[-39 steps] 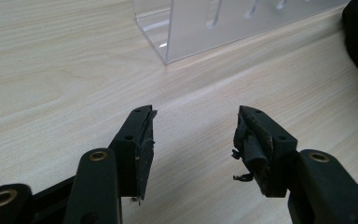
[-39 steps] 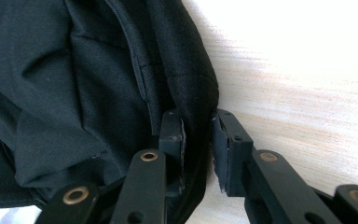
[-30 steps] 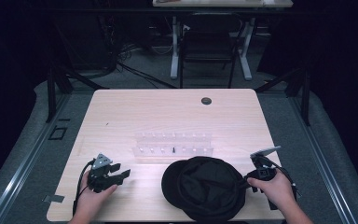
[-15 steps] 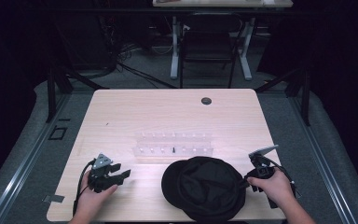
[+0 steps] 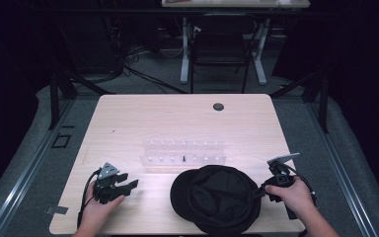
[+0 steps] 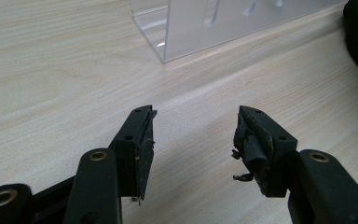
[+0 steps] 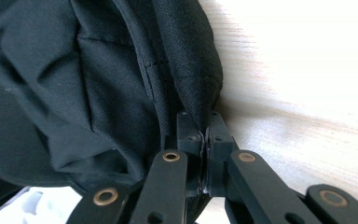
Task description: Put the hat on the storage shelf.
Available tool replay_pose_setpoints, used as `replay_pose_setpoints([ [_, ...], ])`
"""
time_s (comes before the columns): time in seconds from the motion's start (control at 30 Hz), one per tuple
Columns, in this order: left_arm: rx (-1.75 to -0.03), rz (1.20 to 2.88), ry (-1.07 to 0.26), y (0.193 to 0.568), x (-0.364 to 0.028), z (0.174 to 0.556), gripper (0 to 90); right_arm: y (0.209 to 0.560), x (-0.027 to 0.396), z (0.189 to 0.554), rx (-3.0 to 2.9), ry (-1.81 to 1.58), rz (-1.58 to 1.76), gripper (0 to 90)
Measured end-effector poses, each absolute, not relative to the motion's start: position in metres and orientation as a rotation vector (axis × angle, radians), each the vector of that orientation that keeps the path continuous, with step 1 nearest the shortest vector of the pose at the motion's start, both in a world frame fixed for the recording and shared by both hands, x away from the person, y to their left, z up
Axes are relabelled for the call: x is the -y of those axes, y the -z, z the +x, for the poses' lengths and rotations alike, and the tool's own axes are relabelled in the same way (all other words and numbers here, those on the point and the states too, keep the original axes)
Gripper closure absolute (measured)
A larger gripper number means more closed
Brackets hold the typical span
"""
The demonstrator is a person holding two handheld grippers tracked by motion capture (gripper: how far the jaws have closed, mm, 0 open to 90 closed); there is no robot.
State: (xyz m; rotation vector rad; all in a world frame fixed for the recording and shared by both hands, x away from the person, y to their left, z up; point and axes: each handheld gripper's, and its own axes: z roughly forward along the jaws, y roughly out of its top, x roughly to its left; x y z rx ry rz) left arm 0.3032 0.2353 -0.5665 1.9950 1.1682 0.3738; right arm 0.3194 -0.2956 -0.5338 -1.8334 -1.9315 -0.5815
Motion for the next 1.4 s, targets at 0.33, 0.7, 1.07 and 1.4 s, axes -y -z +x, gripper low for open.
replay_pose_setpoints([
  [0.33,-1.169,1.990,-0.374,0.566,-0.236,0.303,47.0,0.514,0.294,0.319,1.925,0.600,-1.848,87.8],
  [0.7,-1.176,1.982,-0.387,0.567,-0.235,0.303,47.0,0.484,0.291,0.320,1.988,0.574,-1.856,87.8],
  [1.07,-1.174,1.996,-0.368,0.566,-0.236,0.303,47.0,0.464,0.288,0.321,2.004,0.561,-1.854,87.8],
  [1.4,-1.175,1.991,-0.373,0.566,-0.236,0.303,47.0,0.445,0.290,0.320,1.981,0.591,-1.868,87.9],
])
